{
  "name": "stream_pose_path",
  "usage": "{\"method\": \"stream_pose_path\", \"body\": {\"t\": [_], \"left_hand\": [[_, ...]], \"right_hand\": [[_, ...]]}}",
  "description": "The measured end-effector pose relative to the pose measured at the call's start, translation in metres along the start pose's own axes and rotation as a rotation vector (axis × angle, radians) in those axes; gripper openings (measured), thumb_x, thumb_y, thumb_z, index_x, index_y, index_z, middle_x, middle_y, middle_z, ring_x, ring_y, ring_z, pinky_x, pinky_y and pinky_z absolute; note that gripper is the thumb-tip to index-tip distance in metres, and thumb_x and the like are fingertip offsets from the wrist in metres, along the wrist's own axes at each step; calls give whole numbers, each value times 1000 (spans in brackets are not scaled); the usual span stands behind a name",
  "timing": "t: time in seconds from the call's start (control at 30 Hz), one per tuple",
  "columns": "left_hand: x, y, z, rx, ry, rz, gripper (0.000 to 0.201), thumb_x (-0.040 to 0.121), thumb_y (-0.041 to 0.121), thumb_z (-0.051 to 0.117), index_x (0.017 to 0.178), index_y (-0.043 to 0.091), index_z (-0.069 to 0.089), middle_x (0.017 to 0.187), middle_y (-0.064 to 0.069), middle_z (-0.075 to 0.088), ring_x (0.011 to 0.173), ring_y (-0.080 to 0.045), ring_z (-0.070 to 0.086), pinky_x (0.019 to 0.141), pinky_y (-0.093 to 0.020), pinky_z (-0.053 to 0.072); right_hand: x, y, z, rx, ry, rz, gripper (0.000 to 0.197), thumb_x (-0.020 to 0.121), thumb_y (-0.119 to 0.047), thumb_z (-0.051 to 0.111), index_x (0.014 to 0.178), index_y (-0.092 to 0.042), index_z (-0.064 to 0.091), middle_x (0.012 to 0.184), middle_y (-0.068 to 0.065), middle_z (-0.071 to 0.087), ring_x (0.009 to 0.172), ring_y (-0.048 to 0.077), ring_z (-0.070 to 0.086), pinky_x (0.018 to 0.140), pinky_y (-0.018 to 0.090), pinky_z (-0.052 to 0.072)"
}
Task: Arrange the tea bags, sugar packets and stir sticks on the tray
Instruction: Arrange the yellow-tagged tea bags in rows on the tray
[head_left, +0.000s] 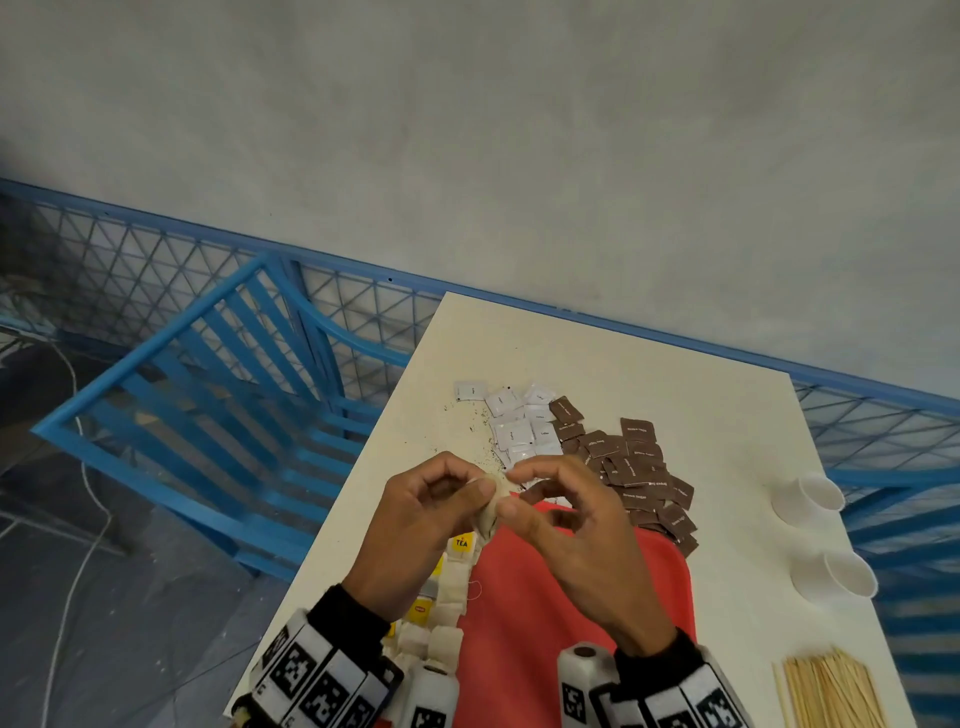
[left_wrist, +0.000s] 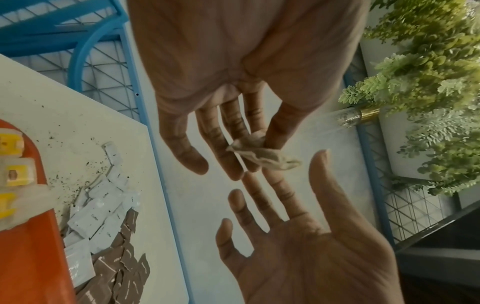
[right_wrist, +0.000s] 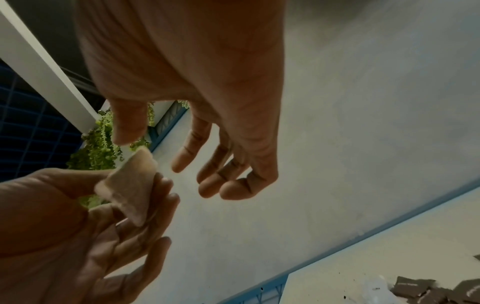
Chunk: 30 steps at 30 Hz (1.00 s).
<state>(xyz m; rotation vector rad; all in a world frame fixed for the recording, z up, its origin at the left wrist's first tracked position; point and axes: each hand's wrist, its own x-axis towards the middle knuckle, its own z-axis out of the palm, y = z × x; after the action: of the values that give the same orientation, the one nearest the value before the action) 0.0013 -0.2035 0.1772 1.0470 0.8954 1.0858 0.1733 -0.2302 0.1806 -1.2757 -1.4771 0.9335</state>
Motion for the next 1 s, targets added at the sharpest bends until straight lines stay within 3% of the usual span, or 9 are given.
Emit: {"method": "stream_pose_path", "body": {"t": [0.1,0.17,0.3,0.43,0.53,0.63,0.7,0.83,1.0], "left_hand": [[1,-1,-2,-33,22,-51,13,87,11,70,85,0,64,82,-13,69,81,-25,67,77,-34,58],[2,-3,-5,-57,24,-96,16,84,16,75,84,4,65,86,-13,68,85,-26,67,81,-40,57],[2,-4,-7,-130,21,-149,16,83,18,71,85,4,62,92,-15,68,84,-28,66,80,-40,56],[2,-6,-11,-78,2,-143,18,85,15,75,91,3,63,91,-12,71,85,-24,68,86,-48,55],[1,-9,-14,-1,15,-106,15,84,17,74,91,6,66,94,-21,70,85,-27,66,83,-45,54],[1,-12,-17,-20,82,-111,15,87,13,72,90,0,66,95,-29,69,82,-32,66,79,-46,56],[1,-12,-19,-62,124,-126,12,87,8,69,95,1,64,92,-30,69,80,-33,68,74,-42,58],[-3,-13,-23,120,164,6,22,89,2,69,106,13,61,83,-20,71,77,-31,70,72,-40,60],[-4,-14,-27,323,165,180,15,89,-1,69,87,14,66,81,-4,69,77,-27,66,73,-42,56]], "right_hand": [[1,2,5,-34,36,-39,14,87,-38,74,94,-26,72,95,-8,69,86,18,66,71,35,55],[3,3,5,4,65,-24,8,89,-29,71,87,-21,73,86,-5,71,81,18,67,68,39,55],[5,3,6,13,20,-12,6,89,-26,72,89,-20,72,83,0,71,73,28,64,65,49,53],[9,9,5,26,24,34,10,90,-27,71,84,-18,71,76,8,68,70,38,59,65,54,49],[13,12,3,19,-24,53,10,91,-23,71,84,-16,70,77,7,68,73,33,61,67,46,51],[16,15,6,54,-22,85,7,90,-15,71,84,-13,69,78,4,68,74,25,63,67,30,52],[16,19,11,87,-22,112,5,89,-12,71,87,-12,67,79,9,68,76,29,63,71,33,52],[15,20,19,136,-30,122,18,88,-6,71,95,-19,61,74,9,66,70,22,59,66,32,50],[16,14,22,149,-56,55,9,89,-3,69,88,-12,69,79,3,70,71,20,63,67,38,52]]}}
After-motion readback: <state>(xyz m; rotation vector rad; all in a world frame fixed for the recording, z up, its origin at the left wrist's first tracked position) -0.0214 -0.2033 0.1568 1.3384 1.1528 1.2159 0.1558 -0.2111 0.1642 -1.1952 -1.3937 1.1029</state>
